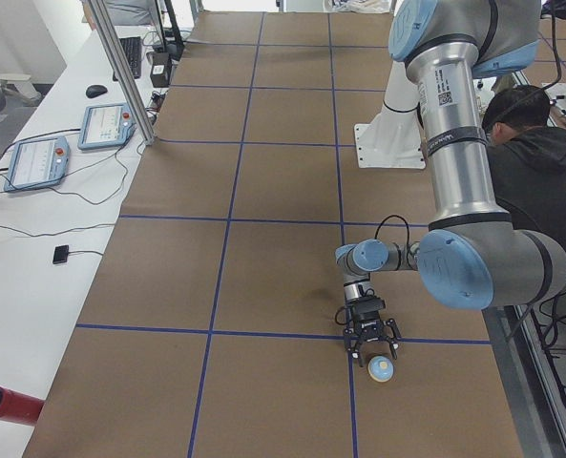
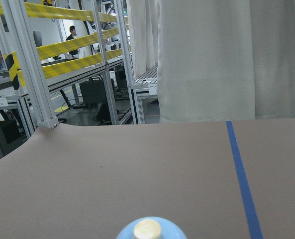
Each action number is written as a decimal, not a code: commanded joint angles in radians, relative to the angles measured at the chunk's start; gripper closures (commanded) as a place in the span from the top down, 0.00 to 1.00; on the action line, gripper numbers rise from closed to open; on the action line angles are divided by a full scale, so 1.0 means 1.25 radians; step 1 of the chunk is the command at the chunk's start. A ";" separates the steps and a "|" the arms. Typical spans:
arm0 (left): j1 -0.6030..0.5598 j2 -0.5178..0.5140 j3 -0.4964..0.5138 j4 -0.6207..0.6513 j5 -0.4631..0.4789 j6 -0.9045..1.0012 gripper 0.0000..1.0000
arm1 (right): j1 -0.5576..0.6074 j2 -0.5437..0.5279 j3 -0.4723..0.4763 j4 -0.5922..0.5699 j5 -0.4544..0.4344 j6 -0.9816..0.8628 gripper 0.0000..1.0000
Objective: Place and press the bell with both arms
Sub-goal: 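Carry the bell with the left gripper toward the table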
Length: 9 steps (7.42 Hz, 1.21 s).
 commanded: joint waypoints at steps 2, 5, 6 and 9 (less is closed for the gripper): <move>0.030 -0.002 0.007 -0.008 -0.032 -0.018 1.00 | -0.001 0.001 0.010 -0.001 -0.006 -0.002 1.00; 0.045 0.000 0.012 -0.015 -0.038 -0.031 1.00 | -0.002 0.001 0.010 -0.001 -0.006 -0.002 1.00; 0.046 0.000 0.029 -0.019 -0.038 -0.030 1.00 | -0.001 0.000 0.011 -0.001 -0.003 -0.002 1.00; 0.050 0.007 0.044 -0.028 -0.037 -0.033 1.00 | -0.002 -0.001 0.011 -0.002 -0.002 -0.002 1.00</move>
